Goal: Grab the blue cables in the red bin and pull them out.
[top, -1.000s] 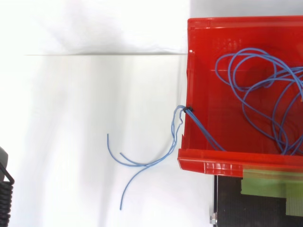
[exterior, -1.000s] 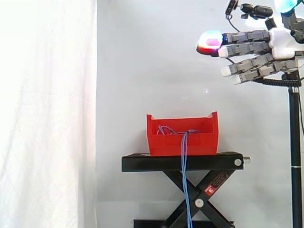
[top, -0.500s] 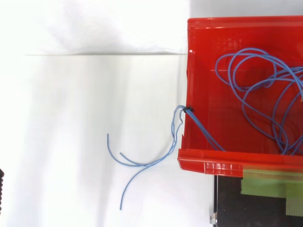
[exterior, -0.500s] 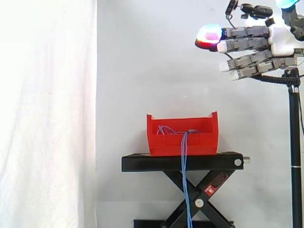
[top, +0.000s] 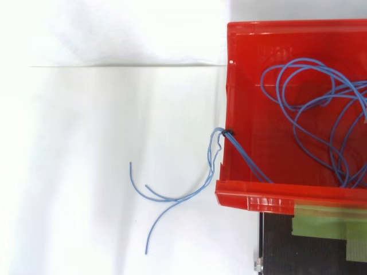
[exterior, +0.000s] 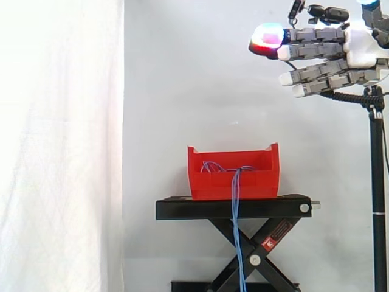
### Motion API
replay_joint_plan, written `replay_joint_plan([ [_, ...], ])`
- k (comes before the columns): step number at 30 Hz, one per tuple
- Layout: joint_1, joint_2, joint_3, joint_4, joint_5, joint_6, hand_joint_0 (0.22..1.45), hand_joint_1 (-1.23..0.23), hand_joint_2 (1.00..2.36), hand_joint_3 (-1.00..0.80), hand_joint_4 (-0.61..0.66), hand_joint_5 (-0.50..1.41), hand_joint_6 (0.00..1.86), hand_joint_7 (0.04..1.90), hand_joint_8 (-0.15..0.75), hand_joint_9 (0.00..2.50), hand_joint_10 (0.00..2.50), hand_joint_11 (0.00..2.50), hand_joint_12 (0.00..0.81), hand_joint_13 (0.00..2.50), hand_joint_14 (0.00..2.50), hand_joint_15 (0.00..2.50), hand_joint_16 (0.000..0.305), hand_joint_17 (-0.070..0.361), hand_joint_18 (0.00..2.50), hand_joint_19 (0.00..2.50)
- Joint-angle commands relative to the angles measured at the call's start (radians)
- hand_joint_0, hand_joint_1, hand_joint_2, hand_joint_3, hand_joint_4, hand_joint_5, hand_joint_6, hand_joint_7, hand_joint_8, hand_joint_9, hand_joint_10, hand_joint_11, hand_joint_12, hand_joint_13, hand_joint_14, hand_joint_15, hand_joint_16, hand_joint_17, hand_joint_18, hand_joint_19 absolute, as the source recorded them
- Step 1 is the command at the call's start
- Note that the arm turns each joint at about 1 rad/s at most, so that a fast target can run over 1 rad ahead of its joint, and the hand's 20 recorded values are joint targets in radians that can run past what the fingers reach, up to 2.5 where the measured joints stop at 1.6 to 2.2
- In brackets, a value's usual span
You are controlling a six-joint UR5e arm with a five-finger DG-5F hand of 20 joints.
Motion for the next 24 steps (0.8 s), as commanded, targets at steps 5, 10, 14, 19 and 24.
replay_joint_plan([
  [5,0.007,-0.002,-0.001,0.0,-0.001,-0.002,0.63,-0.81,1.0,-1.0,0.1,0.2,0.0,0.12,0.14,0.34,0.0,0.0,0.322,0.19,0.0,0.0,0.042,0.094,0.02,0.0],
  [10,0.006,-0.035,-0.001,-0.003,-0.018,0.003,0.63,-0.81,1.0,-1.0,0.1,0.21,0.0,0.12,0.142,0.34,0.0,0.0,0.321,0.19,0.0,0.0,0.042,0.094,0.02,0.0],
  [14,0.01,-0.035,-0.001,-0.001,-0.025,-0.014,0.63,-0.81,1.0,-1.0,0.1,0.21,0.0,0.12,0.143,0.34,0.0,0.0,0.32,0.19,0.0,0.0,0.042,0.093,0.02,0.0],
  [19,0.013,-0.038,-0.001,0.0,-0.029,-0.095,0.63,-0.81,1.0,-1.0,0.1,0.21,0.0,0.12,0.153,0.35,0.0,0.0,0.321,0.2,0.0,0.01,0.042,0.094,0.02,0.0],
  [24,0.015,-0.072,-0.001,0.003,-0.029,-0.118,0.63,-0.81,1.0,-1.0,0.12,0.22,0.0,0.14,0.184,0.37,0.0,0.0,0.337,0.22,0.0,0.04,0.045,0.1,0.07,0.0],
])
